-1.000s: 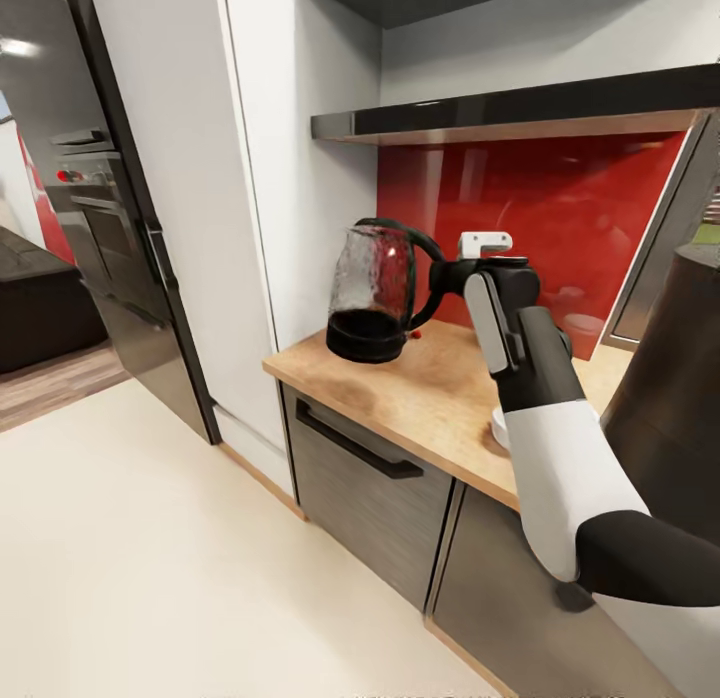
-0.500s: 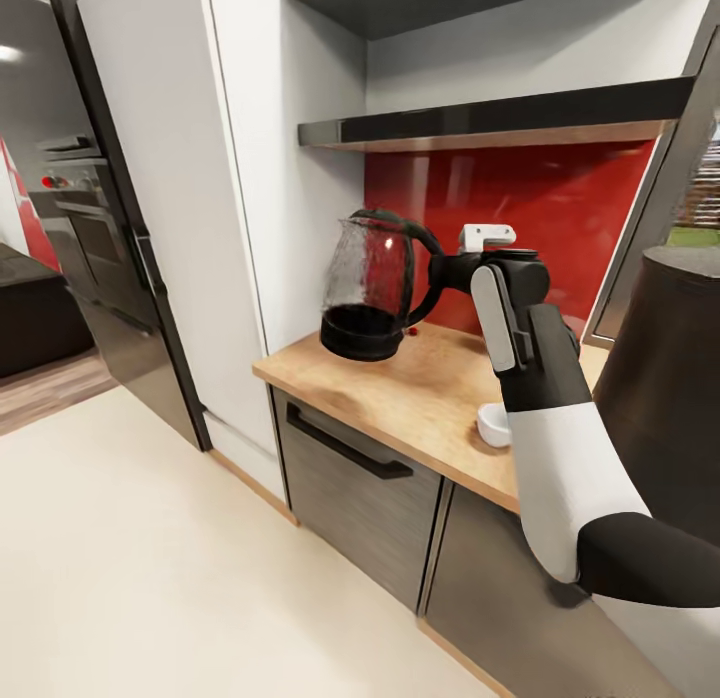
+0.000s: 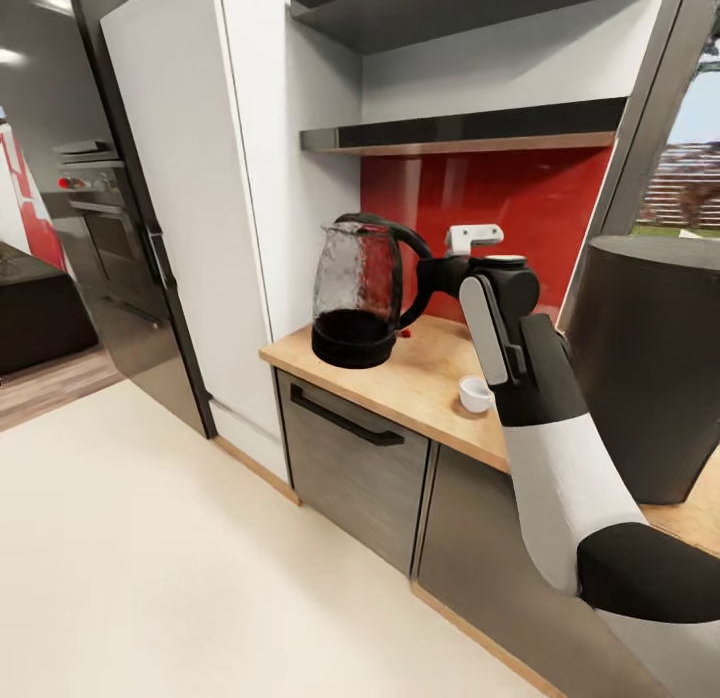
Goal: Set up a coffee station on the kitchen countertop: keep the coffee maker on the countertop, move the bottle of coffee from the kitchen shelf to the counter next to the coffee maker, place a paper coffee filter on top of the coffee maker, put the saucer next to the coffee maker with the coffee cup on the saucer, and place the electric kettle next to the coffee maker.
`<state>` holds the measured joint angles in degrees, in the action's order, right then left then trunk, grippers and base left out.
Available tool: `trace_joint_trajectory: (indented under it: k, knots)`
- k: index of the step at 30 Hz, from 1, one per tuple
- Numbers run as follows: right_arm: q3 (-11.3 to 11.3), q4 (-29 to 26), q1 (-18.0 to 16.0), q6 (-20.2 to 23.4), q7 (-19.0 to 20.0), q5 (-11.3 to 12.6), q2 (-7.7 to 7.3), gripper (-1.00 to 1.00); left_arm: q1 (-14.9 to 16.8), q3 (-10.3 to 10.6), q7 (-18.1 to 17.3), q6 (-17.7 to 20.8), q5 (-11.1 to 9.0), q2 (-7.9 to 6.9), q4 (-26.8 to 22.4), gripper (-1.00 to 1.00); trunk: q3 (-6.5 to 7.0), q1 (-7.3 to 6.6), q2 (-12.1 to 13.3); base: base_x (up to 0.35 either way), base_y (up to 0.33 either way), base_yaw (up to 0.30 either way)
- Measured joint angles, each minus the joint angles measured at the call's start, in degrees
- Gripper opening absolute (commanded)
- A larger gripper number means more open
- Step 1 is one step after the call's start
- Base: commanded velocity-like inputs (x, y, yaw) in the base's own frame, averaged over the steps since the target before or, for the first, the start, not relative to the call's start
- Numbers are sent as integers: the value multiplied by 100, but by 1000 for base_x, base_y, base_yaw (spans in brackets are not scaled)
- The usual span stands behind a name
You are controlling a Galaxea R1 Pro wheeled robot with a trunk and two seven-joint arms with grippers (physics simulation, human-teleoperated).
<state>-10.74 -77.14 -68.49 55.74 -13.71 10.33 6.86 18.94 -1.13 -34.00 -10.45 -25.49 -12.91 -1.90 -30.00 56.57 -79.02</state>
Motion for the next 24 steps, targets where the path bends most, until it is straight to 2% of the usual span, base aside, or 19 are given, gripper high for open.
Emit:
trace_joint_trajectory:
  k: [4, 8, 14, 20, 24]
  knots:
    - [-2, -67, 31, 0, 0, -4, 0, -100, 0, 0, 0, 0, 0, 0, -2, 100, 0, 0, 0, -335, 0, 0]
    - [-3, -507, 366, 8, -5, 4, -7, -100, 0, 0, 0, -1, 0, 0, -2, 100, 0, 0, 0, -335, 0, 0]
    - [-9, -695, 514, 15, -7, 3, -9, -100, 0, 0, 0, 2, 0, 0, -2, 100, 0, 0, 0, -309, 0, 0]
    - [-10, -717, 542, 17, -8, 10, -9, -100, 0, 0, 2, 3, 0, 0, -2, 100, 0, -3, 0, -62, 0, -4]
    - [-11, -714, 544, 18, -7, 8, -10, -100, 1, 0, 8, 3, 2, 1, -1, 100, 0, -4, 0, -5, 0, -173]
